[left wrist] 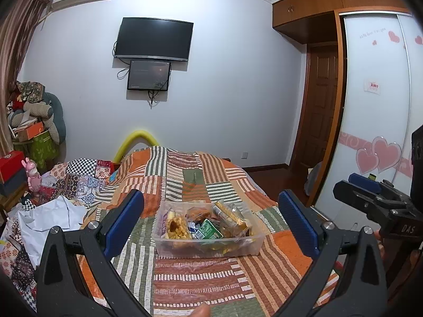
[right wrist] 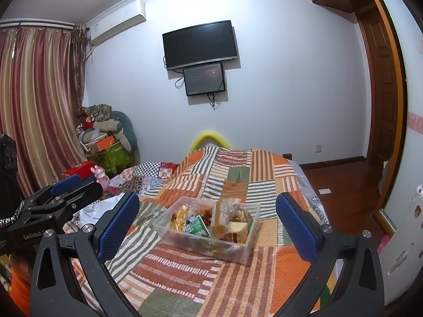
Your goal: Organize snacks
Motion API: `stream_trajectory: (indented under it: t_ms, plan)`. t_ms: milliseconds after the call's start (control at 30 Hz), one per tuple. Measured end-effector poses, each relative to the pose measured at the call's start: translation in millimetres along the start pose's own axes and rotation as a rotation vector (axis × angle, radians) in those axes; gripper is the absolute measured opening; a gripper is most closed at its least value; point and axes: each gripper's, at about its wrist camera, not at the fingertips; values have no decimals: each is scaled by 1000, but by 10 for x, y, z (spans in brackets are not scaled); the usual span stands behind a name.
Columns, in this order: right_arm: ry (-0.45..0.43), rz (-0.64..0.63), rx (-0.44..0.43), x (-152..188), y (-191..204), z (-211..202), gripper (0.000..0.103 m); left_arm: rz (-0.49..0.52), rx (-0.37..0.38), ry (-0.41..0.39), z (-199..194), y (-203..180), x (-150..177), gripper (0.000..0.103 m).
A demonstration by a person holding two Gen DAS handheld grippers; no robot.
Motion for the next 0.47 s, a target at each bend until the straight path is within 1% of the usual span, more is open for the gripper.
stream_trajectory:
  t_ms: [467]
  plan:
    - [7, -3, 6, 5, -15, 31, 103, -7, 9, 17, 58, 14, 29, 103]
Point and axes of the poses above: each gripper's, at about its wrist camera, not at the fingertips, and z roughly the way its jaws point, y to its left, x to its underside, and after that the axes turned 2 degrees about y, right-handed
